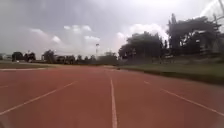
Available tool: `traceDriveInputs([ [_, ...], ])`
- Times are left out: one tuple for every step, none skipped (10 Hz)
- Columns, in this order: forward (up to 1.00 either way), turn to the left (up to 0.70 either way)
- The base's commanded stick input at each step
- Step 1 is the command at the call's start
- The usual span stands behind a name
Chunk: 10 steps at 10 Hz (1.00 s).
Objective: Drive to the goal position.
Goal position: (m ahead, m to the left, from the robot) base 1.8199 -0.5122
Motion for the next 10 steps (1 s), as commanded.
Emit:
traceDriveInputs([
  [0.45,0.0],
  [0.45,0.0],
  [0.45,0.0],
  [0.45,0.0],
  [0.45,0.0],
  [0.45,0.0],
  [0.45,0.0],
  [0.45,0.0],
  [0.45,0.0],
  [0.45,0.0],
])
